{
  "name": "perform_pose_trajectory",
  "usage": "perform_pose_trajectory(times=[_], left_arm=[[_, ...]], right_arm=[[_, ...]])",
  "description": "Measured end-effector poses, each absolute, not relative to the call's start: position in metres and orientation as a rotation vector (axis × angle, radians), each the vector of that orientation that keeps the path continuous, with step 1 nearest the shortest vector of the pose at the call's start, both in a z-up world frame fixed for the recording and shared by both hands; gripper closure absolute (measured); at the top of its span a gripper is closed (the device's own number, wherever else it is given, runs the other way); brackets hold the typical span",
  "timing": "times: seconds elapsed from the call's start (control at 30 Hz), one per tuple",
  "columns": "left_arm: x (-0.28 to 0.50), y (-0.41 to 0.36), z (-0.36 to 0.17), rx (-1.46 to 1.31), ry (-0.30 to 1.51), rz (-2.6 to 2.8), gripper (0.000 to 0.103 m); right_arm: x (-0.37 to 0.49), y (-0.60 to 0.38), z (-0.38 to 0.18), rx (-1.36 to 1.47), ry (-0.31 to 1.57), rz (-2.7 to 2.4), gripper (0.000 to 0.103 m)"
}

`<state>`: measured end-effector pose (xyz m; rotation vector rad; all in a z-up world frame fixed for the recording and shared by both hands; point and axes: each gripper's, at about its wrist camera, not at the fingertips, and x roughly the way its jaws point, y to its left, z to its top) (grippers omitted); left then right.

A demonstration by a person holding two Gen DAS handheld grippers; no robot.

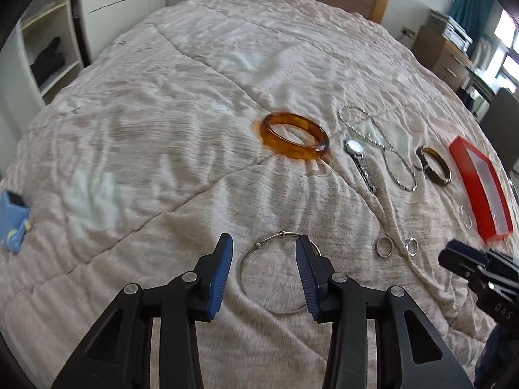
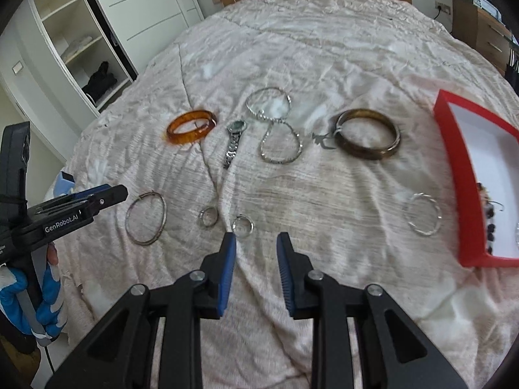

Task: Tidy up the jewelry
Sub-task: 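Grasp the large silver hinged bangle with the left tool while the right tool grasps a small silver ring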

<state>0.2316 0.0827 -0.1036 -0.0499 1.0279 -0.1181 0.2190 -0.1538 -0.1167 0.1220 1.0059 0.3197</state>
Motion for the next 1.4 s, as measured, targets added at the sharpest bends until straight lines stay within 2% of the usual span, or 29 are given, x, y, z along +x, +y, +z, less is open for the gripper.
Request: perform_pose_trajectory(times=[0.33, 0.5, 1.03, 1.27, 1.4], left_arm=[[0.236, 0.092, -0.142, -0.058, 1.104, -0.157, 0.069], [0.239, 0.101, -0.147, -0.115, 1.116, -0.150, 0.080], [0.237, 0.106, -0.151, -0.146, 1.106, -0.160, 0.081], [0.237, 0.105, -0.152, -0.143, 1.103, -0.155, 0.081], [0.238, 0.100, -0.152, -0.118, 1.100, -0.138, 0.090]], right_arm=[[0.234, -0.150, -0.136, 0.106, 1.035, 0.309, 0.081], [0.239, -0.147, -0.141, 0.093, 1.041, 0.311, 0.086], [0.250, -0.125, -0.149, 0.014, 1.071, 0.312, 0.087], [0.256, -0.106, -0.160, -0.083, 1.089, 0.292, 0.096], [0.258, -0.102, -0.165, -0.112, 1.092, 0.285, 0.096]])
